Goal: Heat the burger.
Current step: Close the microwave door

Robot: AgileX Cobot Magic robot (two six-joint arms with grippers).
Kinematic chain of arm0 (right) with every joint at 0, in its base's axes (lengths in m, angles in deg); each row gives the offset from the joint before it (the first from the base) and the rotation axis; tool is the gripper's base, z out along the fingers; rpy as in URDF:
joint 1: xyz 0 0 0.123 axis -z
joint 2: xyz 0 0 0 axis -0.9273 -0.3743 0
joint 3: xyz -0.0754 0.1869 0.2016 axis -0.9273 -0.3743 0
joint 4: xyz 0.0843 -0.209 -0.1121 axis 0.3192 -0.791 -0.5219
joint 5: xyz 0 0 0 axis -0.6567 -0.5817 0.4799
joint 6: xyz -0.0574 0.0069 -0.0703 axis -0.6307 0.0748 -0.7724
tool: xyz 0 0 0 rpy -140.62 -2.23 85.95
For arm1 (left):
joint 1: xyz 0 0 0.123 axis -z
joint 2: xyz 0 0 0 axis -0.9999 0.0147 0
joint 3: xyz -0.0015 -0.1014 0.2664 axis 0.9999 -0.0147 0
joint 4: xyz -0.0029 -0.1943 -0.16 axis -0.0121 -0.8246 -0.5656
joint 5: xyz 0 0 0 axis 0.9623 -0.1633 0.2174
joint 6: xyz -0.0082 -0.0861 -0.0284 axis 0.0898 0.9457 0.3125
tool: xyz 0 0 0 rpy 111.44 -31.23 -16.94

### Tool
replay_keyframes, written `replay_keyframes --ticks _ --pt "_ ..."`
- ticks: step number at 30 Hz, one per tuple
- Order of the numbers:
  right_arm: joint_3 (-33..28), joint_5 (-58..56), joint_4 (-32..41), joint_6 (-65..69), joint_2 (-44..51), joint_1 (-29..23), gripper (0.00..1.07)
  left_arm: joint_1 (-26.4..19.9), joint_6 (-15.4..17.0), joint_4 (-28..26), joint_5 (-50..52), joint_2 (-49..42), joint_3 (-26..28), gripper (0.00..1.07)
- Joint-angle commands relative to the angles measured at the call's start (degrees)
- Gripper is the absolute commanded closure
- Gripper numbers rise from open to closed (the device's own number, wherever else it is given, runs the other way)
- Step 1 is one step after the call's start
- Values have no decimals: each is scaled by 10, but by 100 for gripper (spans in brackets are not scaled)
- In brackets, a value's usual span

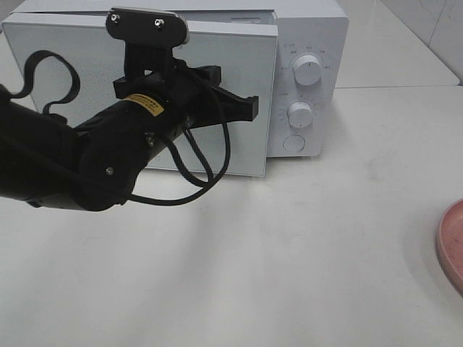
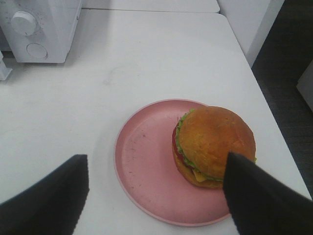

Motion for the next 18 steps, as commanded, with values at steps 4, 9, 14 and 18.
replay_keyframes --ticks 4,9,14,18 --pt "0 3 -5 -5 15 3 32 3 -14 -9 -25 32 53 107" --pt "0 3 -5 -5 15 3 32 1 -23 -22 -25 47 73 107" --pt "0 3 -5 -5 15 3 32 1 -45 -49 -22 59 86 107" --pt "0 3 -5 -5 15 3 32 -6 -72 -76 -25 73 111 107"
